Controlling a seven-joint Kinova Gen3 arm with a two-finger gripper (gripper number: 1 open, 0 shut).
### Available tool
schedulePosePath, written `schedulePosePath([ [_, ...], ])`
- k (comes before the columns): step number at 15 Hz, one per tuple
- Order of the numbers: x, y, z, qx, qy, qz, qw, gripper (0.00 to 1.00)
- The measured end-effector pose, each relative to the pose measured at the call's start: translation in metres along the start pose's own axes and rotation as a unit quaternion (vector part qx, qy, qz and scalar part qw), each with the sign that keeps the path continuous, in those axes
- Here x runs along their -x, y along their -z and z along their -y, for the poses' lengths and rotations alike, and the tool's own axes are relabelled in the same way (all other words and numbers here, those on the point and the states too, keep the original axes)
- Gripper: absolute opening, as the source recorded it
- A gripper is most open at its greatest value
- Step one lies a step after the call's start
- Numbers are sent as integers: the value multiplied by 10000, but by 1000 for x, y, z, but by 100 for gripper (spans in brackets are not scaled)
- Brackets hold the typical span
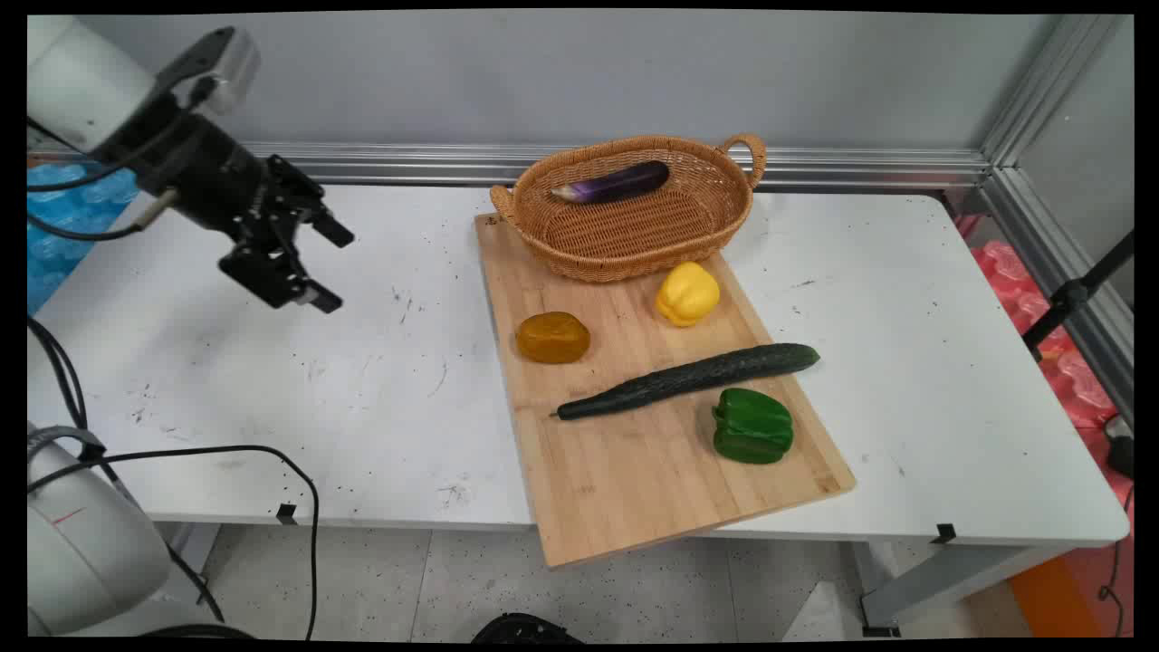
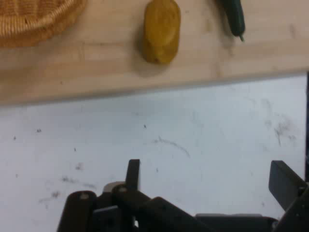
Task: Pick up the potato from the cutting board
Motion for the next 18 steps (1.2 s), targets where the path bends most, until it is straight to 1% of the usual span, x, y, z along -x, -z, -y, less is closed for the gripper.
schedulePosePath([
  [2,-10,-12,3,-40,55,-105,9999,100],
  [5,-32,-45,10,-101,146,-253,9995,100],
  [6,-37,-52,12,-106,155,-268,9995,100],
  [9,-58,-89,20,-105,139,-318,9993,100],
  [13,-81,-137,29,-12,96,-288,9995,100],
  [18,-97,-181,36,91,116,-178,9997,100],
])
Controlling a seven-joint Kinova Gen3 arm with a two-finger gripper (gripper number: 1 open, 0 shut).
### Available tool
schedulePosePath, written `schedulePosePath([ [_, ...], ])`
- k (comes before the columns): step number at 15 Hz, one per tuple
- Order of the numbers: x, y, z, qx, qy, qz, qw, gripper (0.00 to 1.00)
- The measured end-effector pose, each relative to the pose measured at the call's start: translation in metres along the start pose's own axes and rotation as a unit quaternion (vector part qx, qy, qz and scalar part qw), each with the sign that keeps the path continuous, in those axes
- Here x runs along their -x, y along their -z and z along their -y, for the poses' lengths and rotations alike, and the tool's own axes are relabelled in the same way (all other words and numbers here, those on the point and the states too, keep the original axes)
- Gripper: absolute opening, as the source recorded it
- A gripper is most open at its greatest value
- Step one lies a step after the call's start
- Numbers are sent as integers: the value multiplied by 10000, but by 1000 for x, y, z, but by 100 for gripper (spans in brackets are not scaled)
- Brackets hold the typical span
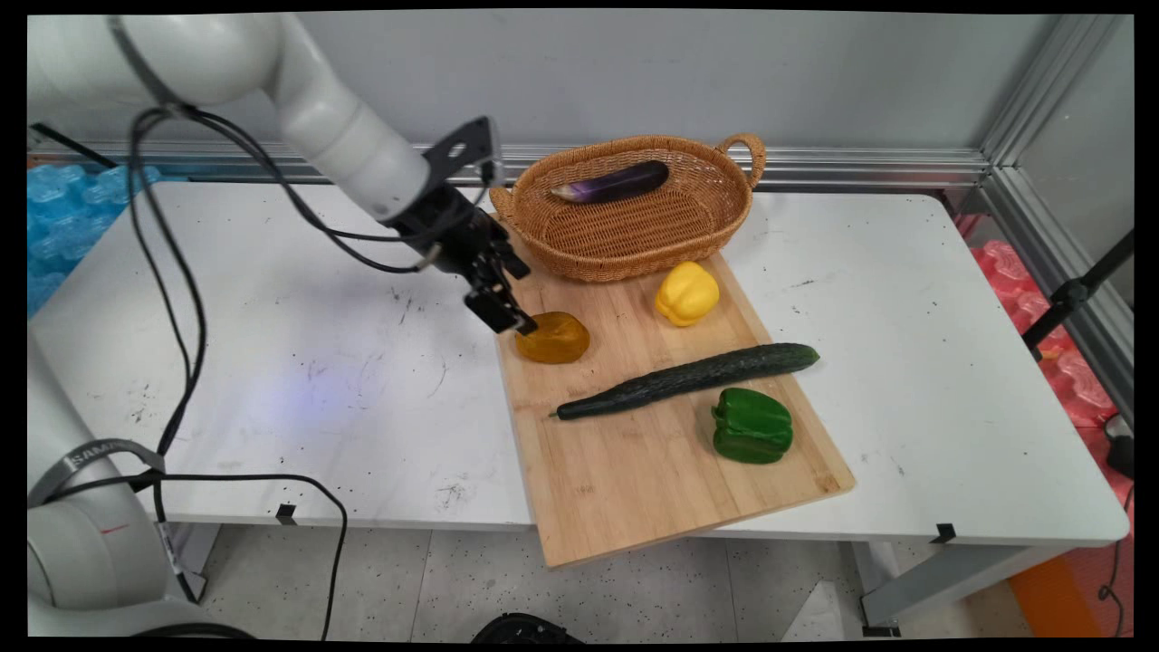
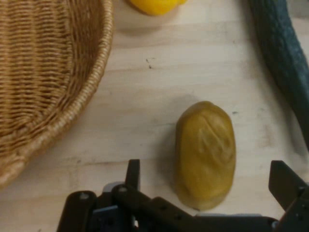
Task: Pick up the potato from the cutting board
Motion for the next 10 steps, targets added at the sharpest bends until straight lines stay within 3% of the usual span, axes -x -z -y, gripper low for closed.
schedulePosePath([
  [4,-8,-34,3,92,31,129,9999,100],
  [10,-15,-61,4,223,-55,262,9994,100],
])
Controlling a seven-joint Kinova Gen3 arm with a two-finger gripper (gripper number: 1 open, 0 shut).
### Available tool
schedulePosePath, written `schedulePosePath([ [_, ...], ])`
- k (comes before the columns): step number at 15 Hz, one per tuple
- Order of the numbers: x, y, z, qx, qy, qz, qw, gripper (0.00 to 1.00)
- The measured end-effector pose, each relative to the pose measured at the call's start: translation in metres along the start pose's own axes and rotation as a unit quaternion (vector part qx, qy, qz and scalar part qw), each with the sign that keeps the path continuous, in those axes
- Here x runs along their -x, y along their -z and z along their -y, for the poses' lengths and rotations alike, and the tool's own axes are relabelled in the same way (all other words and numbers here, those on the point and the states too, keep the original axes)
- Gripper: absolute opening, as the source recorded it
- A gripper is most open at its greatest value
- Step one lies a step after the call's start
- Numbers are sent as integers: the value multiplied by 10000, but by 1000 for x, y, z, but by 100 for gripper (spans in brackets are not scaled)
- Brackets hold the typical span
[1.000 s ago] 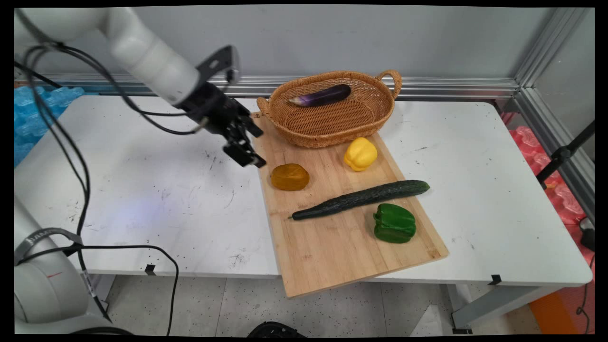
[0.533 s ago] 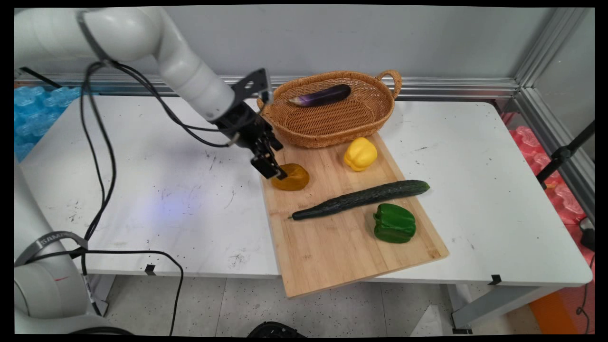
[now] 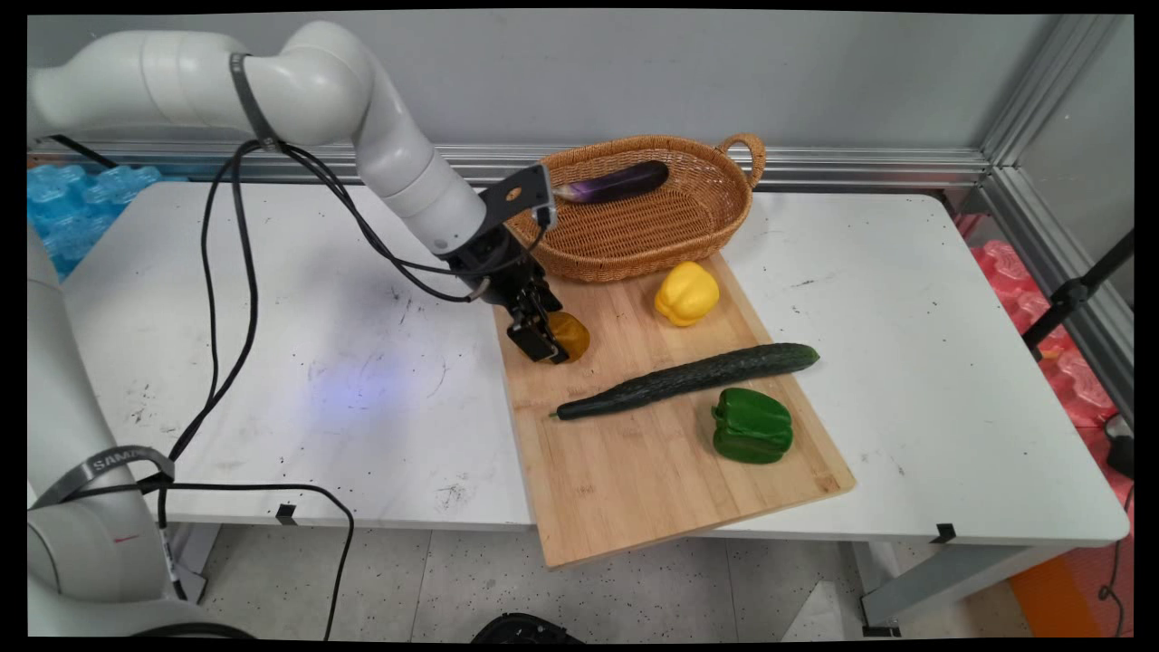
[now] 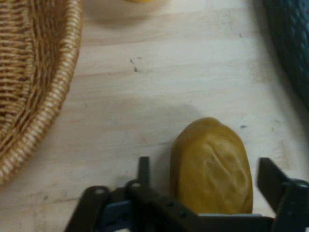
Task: Pick up the potato from the cutting board, then place the picked object in the vegetable basket
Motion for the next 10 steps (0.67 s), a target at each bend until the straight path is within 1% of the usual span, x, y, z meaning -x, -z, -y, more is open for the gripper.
schedulePosePath([
  [1,-1,-1,0,11,-29,18,10000,0],
  [6,-4,3,0,49,-236,91,9997,0],
  [10,-14,28,-6,79,-399,27,9992,0],
])
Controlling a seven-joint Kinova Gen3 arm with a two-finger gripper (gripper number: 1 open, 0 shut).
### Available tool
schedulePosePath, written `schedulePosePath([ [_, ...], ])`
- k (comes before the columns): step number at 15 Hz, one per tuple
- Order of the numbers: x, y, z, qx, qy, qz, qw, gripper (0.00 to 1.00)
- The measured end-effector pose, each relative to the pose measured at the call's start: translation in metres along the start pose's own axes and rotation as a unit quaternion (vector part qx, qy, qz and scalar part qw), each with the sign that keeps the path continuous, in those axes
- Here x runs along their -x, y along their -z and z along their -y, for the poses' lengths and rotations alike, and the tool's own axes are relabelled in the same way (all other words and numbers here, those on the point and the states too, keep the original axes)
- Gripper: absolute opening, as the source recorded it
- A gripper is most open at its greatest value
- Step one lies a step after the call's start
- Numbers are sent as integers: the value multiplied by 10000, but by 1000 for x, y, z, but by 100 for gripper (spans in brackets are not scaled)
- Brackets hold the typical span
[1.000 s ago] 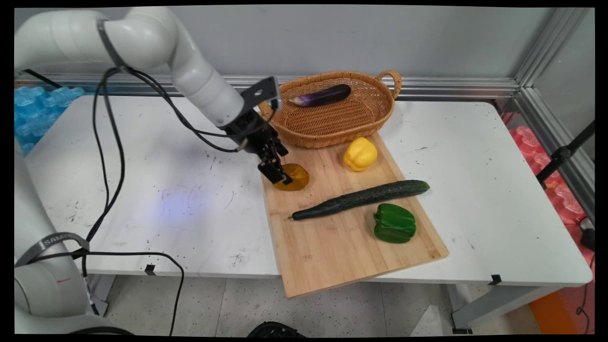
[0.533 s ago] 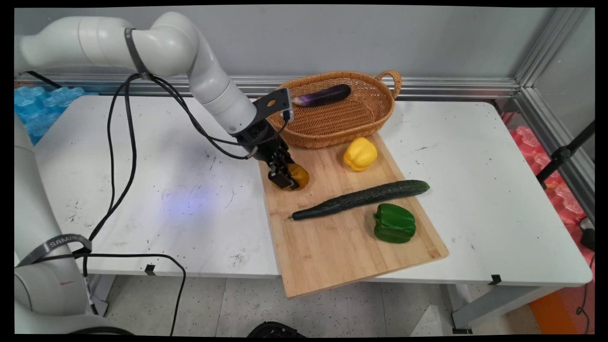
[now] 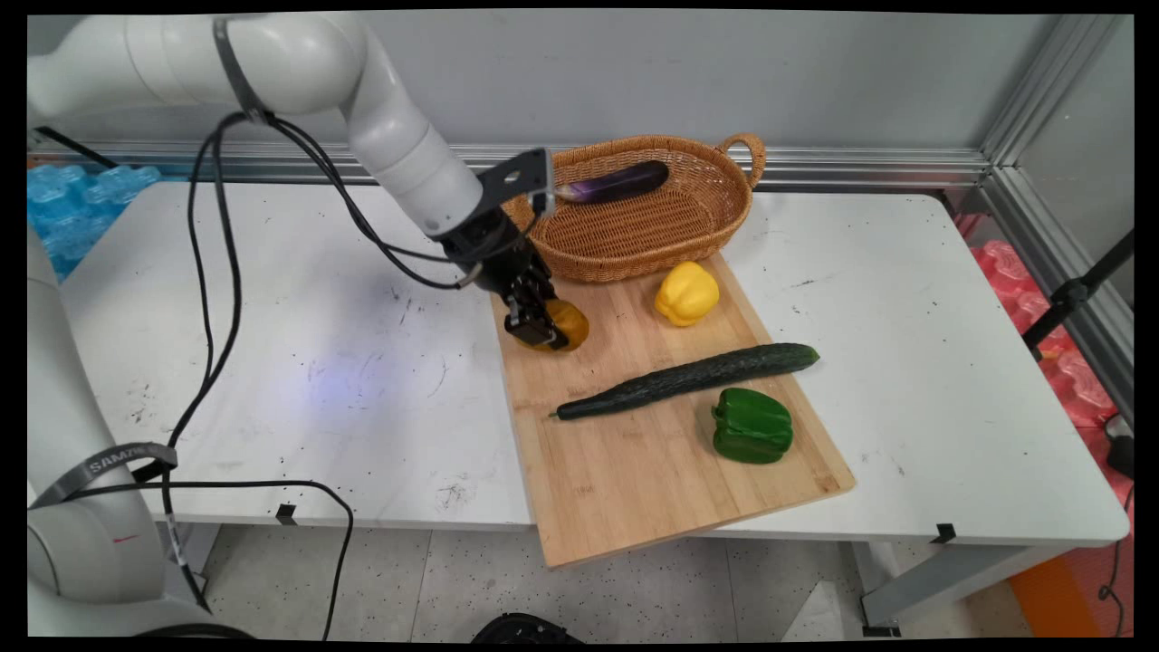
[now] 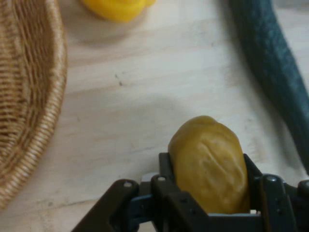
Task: Place the picked object in the vegetable basket
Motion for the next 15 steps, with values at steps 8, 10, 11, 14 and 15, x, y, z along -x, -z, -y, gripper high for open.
schedulePosePath([
  [8,-13,83,-2,-276,285,-491,9980,0],
  [10,-13,102,4,-421,519,-660,9956,0],
  [11,-14,109,8,-499,626,-744,9940,0],
  [14,-23,122,27,-805,975,-1047,9864,0],
  [15,-27,123,33,-869,1018,-1095,9849,0],
])
